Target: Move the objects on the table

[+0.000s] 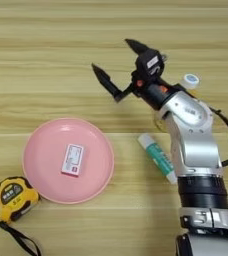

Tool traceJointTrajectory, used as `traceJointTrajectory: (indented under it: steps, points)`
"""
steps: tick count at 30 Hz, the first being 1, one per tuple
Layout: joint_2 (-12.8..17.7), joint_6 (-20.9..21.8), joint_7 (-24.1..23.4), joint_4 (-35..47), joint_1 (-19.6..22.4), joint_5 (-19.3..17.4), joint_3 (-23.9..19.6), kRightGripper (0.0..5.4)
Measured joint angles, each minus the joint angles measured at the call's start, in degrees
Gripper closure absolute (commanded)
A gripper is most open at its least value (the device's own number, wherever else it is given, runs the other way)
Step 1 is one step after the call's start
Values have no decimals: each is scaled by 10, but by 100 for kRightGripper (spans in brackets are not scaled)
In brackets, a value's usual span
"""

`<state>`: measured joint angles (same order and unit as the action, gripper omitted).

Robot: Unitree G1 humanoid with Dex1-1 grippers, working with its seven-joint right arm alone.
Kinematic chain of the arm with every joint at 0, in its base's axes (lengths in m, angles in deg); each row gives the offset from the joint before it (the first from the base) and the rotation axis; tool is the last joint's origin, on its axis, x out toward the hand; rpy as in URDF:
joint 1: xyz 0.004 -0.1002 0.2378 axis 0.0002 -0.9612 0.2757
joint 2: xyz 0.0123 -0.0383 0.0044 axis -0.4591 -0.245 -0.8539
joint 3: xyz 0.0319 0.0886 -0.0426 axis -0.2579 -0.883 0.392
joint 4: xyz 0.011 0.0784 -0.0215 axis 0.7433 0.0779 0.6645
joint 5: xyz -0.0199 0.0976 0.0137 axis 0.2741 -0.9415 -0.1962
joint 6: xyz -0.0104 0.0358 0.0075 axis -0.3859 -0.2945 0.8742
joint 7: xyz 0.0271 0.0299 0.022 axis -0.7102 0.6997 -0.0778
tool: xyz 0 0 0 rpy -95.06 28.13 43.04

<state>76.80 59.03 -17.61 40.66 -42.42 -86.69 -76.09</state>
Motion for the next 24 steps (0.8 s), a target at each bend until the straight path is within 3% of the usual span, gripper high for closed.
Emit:
traceJointTrajectory:
  steps: [6,10,15,19,24]
  points:
    - [8,-3,-20,53,-4,-3,-18,3]
    - [6,-11,-67,74,-11,-9,-53,3]
    - [-9,-16,-149,102,-37,-12,-102,3]
    - [-25,-12,-182,105,-75,-14,-126,3]
    - [-41,10,-207,81,-88,-24,-142,3]
